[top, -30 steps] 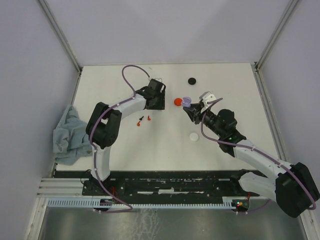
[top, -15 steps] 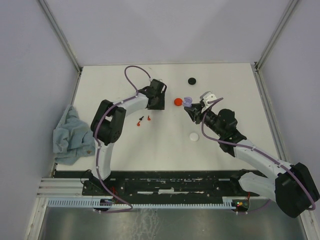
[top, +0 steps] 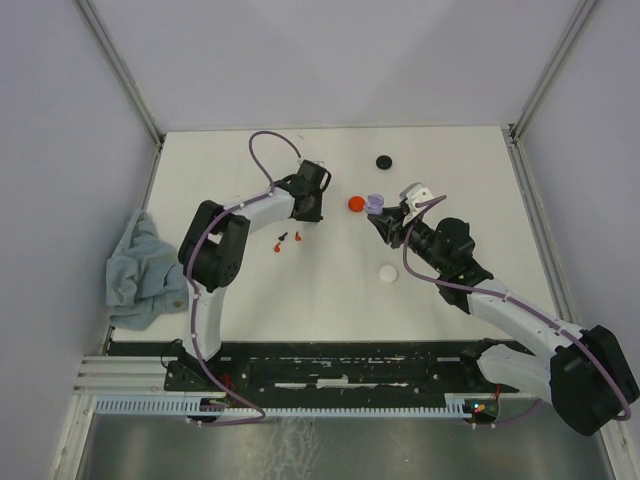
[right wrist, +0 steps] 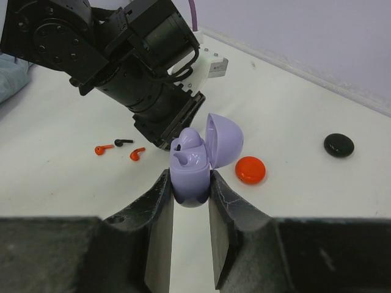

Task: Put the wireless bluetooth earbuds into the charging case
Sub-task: Move the earbud to the center of the board.

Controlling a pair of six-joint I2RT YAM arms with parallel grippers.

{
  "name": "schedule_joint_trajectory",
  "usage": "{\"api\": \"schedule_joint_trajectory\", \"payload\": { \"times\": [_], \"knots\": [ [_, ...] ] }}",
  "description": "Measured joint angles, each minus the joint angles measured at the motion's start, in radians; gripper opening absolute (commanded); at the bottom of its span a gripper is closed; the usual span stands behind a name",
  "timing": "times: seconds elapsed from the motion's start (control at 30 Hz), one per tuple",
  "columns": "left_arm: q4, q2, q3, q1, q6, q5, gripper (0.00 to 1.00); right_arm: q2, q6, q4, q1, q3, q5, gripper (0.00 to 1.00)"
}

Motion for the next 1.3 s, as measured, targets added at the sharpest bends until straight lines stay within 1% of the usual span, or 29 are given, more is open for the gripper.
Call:
{"api": "schedule_joint_trajectory", "payload": {
  "times": [0.2, 0.43, 0.57, 0.6, 0.73, 0.83, 1.03, 1.3],
  "knots": [
    [-0.013, -0.029, -0.034, -0.001, 0.126, 0.035, 0.25, 0.000, 0.001, 0.000, -0.001, 0.000, -0.010, 0.07],
    [-0.097, -0.058, -0.051, -0.008, 0.316, 0.121, 0.25, 0.003, 0.003, 0.001, -0.002, 0.000, -0.016, 0.07],
    [-0.126, -0.077, -0.072, -0.020, 0.395, 0.168, 0.28, 0.015, 0.004, 0.000, -0.002, 0.000, -0.026, 0.07],
    [-0.132, -0.079, -0.072, -0.022, 0.402, 0.174, 0.31, 0.017, 0.006, 0.000, -0.003, 0.000, -0.031, 0.07],
    [-0.168, -0.079, -0.068, -0.026, 0.403, 0.169, 0.39, 0.018, 0.008, 0.000, -0.004, 0.000, -0.034, 0.07],
    [-0.211, -0.078, -0.050, -0.025, 0.377, 0.163, 0.46, 0.017, 0.010, 0.000, -0.004, 0.000, -0.036, 0.07],
    [-0.239, -0.078, -0.036, -0.025, 0.251, 0.161, 0.46, 0.017, 0.011, -0.001, -0.004, 0.000, -0.037, 0.07],
    [-0.269, -0.059, 0.034, -0.025, 0.138, 0.137, 0.41, 0.017, 0.012, -0.007, -0.004, 0.000, -0.037, 0.07]
  ]
}}
